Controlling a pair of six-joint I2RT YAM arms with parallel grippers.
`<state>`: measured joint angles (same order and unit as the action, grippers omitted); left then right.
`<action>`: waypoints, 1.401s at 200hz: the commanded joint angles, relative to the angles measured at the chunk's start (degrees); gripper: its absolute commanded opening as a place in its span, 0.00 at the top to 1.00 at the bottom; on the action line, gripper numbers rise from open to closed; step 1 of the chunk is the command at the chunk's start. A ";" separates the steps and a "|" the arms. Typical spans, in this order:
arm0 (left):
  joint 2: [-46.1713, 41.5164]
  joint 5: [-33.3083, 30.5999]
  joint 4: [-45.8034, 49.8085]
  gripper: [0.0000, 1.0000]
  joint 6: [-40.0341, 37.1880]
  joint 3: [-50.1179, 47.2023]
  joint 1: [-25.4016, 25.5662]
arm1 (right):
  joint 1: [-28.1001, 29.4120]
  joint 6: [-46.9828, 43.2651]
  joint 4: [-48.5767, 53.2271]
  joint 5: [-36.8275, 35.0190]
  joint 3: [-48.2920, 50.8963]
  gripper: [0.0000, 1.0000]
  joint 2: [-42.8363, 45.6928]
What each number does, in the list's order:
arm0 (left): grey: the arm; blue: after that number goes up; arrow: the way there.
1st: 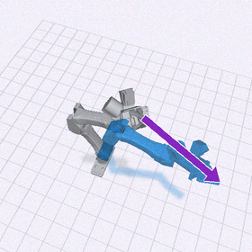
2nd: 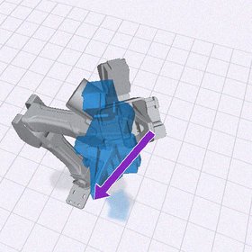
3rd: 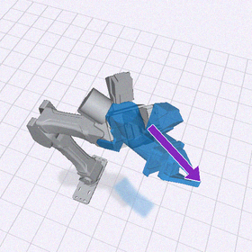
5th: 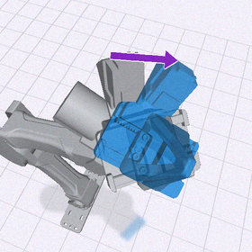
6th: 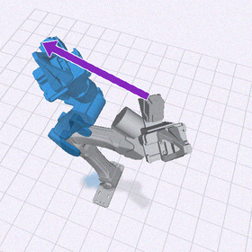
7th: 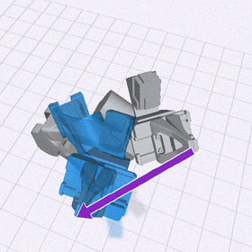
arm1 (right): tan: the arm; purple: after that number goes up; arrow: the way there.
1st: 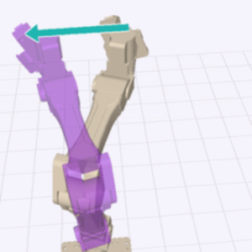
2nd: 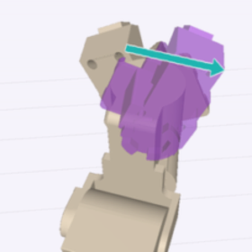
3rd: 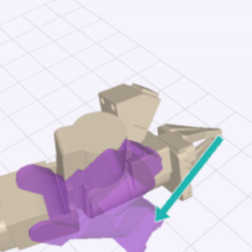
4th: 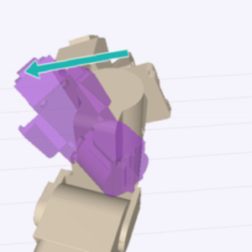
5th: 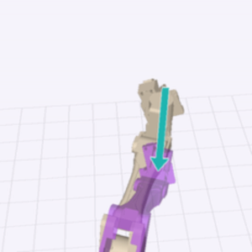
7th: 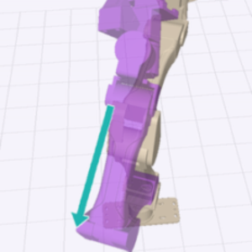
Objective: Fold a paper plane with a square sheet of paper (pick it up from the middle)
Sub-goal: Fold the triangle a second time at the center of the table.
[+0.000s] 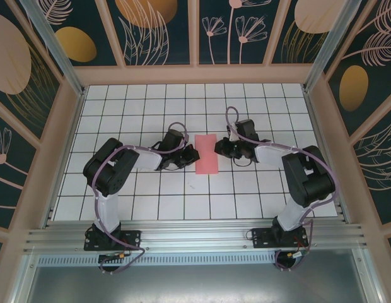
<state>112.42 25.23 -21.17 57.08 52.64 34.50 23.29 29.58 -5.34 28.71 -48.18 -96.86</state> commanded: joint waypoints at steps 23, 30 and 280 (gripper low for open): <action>-2.69 -0.10 2.91 0.95 -1.30 0.22 0.21 | 5.62 -4.98 -3.76 -5.50 3.27 0.72 3.35; -3.21 -0.26 3.73 0.95 -1.35 0.28 0.17 | 7.51 -9.07 -3.77 -9.10 3.92 0.70 4.86; -7.22 -0.66 8.41 0.84 1.15 1.20 0.17 | 32.30 -34.95 -2.92 -45.84 2.86 0.88 1.42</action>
<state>107.07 25.43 -14.68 58.63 52.73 34.50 55.13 -6.72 -12.64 -15.14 -43.03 -95.04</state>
